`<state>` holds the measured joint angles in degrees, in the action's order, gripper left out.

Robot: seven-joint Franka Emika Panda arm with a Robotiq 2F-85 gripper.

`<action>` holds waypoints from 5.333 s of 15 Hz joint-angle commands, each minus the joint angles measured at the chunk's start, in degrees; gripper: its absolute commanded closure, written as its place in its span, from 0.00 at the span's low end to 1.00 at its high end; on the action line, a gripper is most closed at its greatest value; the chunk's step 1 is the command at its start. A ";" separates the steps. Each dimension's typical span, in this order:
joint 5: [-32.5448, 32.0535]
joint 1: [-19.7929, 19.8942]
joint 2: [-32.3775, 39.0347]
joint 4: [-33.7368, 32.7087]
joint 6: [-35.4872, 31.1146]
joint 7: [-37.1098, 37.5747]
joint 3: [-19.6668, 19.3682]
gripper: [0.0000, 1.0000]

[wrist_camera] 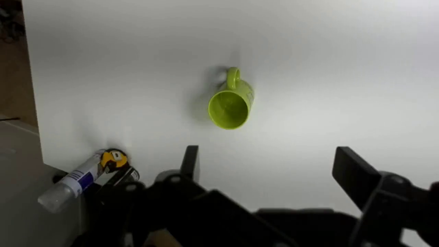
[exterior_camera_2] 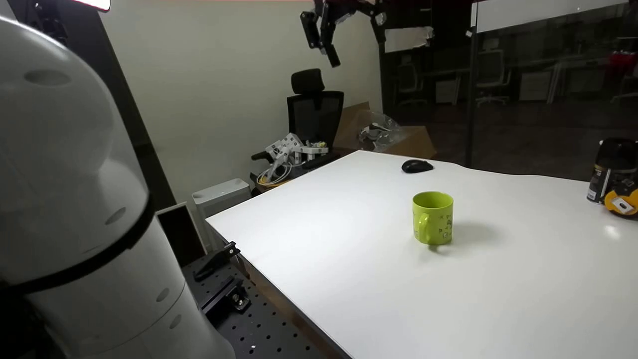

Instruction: Slightly move the cup to the left on the table

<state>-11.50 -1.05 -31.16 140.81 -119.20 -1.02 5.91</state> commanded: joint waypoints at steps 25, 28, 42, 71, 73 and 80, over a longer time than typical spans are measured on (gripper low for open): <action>21.31 7.70 33.52 -7.69 -17.63 4.55 -11.95 0.00; 23.83 7.68 37.64 -9.04 -14.79 -0.11 -11.25 0.00; -5.20 3.75 40.76 -2.97 -23.63 3.17 -11.86 0.00; 3.29 4.09 40.64 10.17 -45.95 0.05 -11.23 0.00; 5.53 5.27 40.89 10.71 -47.08 -1.13 -10.94 0.00; 12.85 9.65 42.14 10.97 -50.30 -7.44 -9.00 0.33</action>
<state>-1.45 6.60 11.22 151.20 -167.80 -5.93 -4.60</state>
